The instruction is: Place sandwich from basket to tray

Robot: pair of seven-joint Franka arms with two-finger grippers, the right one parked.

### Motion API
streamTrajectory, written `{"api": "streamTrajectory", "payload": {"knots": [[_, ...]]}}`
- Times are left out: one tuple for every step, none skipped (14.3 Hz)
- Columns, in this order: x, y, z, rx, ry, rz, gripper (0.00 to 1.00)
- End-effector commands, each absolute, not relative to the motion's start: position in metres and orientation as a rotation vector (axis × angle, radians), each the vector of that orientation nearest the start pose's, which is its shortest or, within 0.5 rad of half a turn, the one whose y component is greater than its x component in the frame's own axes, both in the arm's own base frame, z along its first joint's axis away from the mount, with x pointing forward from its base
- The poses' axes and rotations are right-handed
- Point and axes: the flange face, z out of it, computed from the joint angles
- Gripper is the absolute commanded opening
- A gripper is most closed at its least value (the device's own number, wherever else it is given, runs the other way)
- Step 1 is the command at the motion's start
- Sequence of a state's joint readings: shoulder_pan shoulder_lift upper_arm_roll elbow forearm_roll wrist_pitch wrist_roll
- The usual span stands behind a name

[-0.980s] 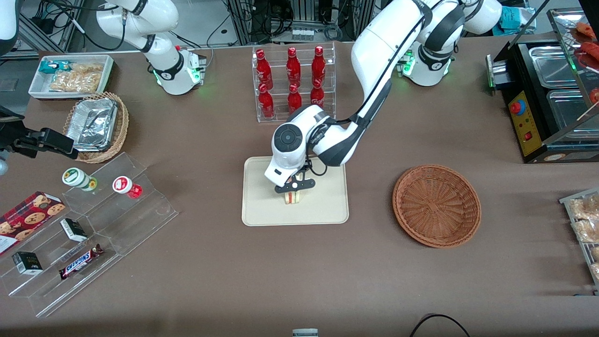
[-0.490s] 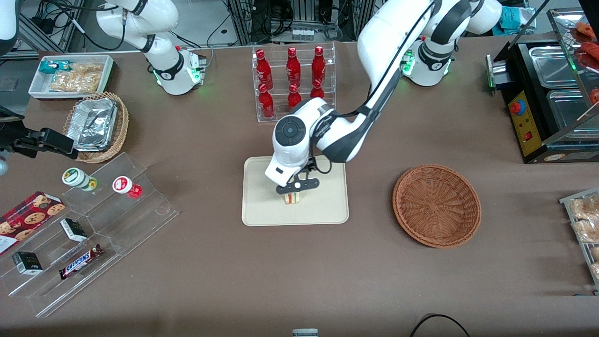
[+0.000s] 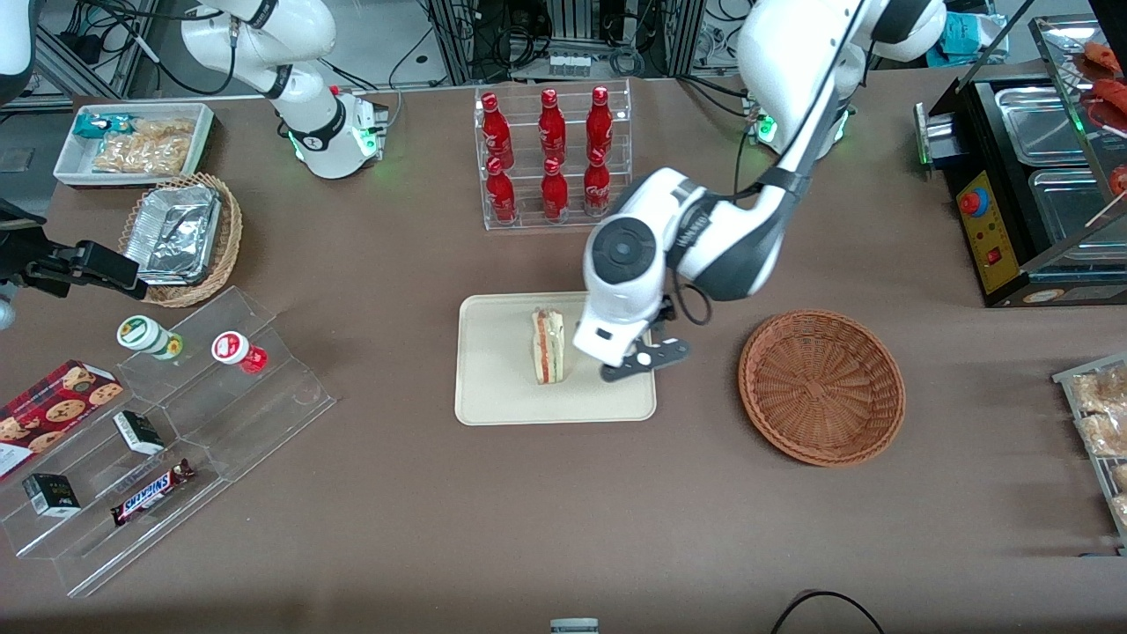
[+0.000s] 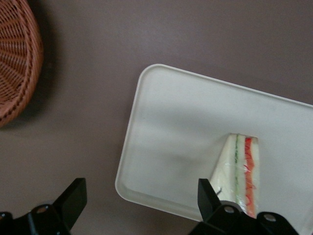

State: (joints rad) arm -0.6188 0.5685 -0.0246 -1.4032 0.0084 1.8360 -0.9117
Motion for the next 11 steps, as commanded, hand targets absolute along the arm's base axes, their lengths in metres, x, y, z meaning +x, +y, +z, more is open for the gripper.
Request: {"api": "streamTrajectory", "payload": {"knots": [[0.559, -0.350, 0.381, -3.021, -0.317, 0.184, 1.00], [0.562, -0.328, 0.384, -3.023, -0.300, 0.194, 1.00], [0.564, -0.302, 0.390, -3.024, -0.280, 0.212, 1.00], [0.561, -0.282, 0.393, -3.023, -0.249, 0.232, 1.00], [0.556, -0.259, 0.397, -3.024, -0.223, 0.249, 1.00], [0.555, -0.238, 0.403, -3.030, -0.211, 0.252, 1.00], [0.549, -0.222, 0.411, -3.033, -0.179, 0.267, 1.00], [0.545, -0.208, 0.421, -3.031, -0.159, 0.287, 1.00], [0.542, -0.193, 0.436, -3.028, -0.138, 0.312, 1.00], [0.536, -0.179, 0.454, -3.032, -0.124, 0.331, 1.00], [0.535, -0.158, 0.468, -3.043, -0.118, 0.352, 1.00]]}}
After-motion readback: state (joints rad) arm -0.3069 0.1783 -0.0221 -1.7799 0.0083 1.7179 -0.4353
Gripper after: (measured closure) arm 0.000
